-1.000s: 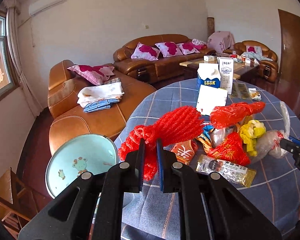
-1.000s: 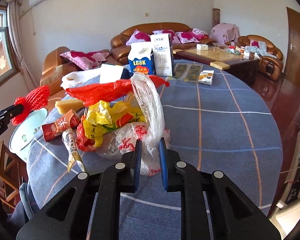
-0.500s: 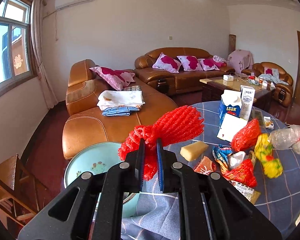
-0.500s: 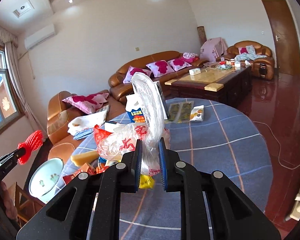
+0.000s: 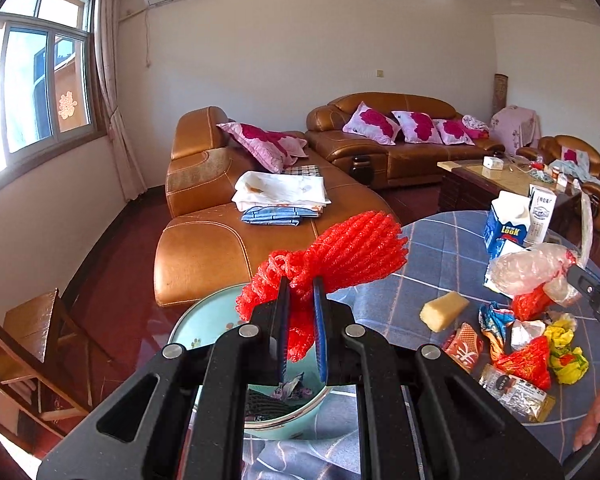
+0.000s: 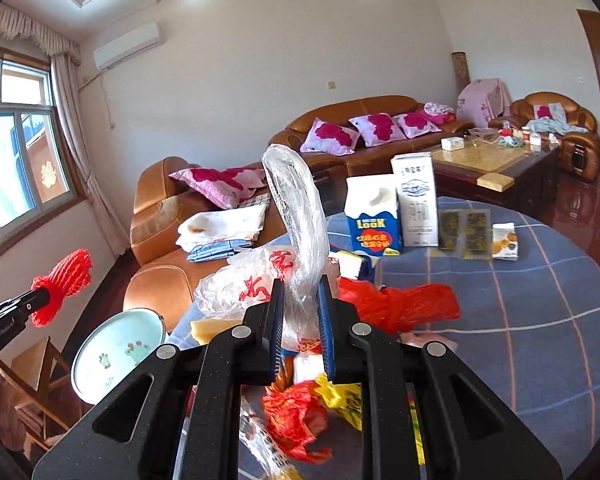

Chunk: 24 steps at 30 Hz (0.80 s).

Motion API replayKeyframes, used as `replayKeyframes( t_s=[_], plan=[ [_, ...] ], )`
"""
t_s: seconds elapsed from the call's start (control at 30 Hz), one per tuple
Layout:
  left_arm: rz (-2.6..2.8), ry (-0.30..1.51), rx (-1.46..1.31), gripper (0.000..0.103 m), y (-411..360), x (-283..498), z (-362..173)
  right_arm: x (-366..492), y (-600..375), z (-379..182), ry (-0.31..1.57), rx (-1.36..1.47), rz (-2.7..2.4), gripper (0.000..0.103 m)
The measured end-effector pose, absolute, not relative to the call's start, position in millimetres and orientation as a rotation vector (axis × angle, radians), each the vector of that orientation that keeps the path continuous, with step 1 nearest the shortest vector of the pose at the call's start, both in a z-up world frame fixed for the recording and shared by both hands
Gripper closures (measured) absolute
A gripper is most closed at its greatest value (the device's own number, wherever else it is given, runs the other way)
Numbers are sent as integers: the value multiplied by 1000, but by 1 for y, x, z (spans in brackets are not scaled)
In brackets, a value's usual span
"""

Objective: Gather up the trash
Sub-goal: 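Carry the red net and plastic bag over the blue bin and open both grippers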

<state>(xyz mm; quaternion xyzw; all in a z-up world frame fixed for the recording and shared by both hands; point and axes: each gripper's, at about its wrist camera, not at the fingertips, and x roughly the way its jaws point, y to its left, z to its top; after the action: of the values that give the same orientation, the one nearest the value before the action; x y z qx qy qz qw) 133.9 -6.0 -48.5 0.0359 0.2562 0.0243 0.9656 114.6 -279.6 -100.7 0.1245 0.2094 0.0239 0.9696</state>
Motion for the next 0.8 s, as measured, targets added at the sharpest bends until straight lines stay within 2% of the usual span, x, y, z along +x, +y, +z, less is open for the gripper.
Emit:
replayKeyframes(
  t_s=[0.8],
  plan=[
    [299,546,117,92,56,165,-65,207,-163,-122,473,73,255,86]
  ],
)
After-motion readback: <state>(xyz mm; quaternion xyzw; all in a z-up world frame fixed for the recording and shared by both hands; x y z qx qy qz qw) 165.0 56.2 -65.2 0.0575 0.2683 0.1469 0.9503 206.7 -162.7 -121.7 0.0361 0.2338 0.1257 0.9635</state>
